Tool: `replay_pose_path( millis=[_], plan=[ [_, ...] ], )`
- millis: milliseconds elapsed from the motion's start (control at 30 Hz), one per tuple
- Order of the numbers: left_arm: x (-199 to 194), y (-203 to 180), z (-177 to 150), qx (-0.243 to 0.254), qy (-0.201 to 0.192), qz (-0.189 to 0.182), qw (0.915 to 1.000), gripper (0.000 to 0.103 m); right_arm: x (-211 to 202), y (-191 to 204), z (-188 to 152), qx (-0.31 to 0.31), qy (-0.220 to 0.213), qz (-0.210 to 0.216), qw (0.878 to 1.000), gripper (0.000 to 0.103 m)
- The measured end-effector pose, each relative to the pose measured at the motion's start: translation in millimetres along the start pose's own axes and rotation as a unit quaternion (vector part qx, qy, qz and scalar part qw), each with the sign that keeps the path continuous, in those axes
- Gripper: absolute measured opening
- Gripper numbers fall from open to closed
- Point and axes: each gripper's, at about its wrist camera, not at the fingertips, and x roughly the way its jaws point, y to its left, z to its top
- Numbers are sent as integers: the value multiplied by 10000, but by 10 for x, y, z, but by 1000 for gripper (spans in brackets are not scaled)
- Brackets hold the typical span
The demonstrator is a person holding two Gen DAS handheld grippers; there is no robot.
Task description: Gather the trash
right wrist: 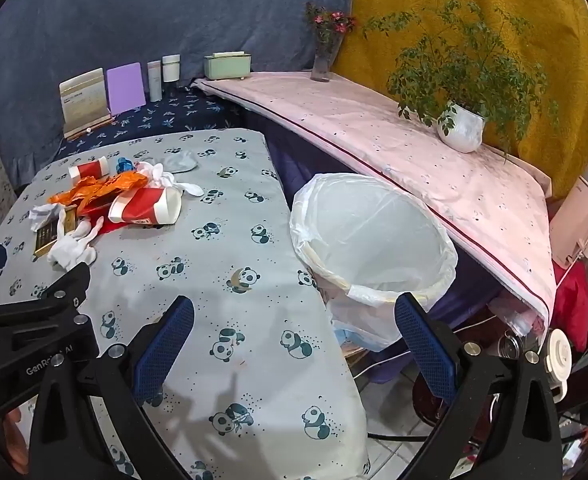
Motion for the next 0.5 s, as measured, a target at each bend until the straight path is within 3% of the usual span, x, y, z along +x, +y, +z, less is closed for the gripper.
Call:
replay_pose_path(
  millis=[133,267,500],
  plan=[
    [35,-9,15,22,58,-17,10000,96,-8,58,6,-22,-6,-11,10000,96],
    [-41,214,55,-100,50,-19,9999,96,-35,60,3,-12,-26,-32,10000,96],
    [14,183,-7,-190,61,33,9998,96,-13,116,-4,-132,22,-67,9999,96]
  ],
)
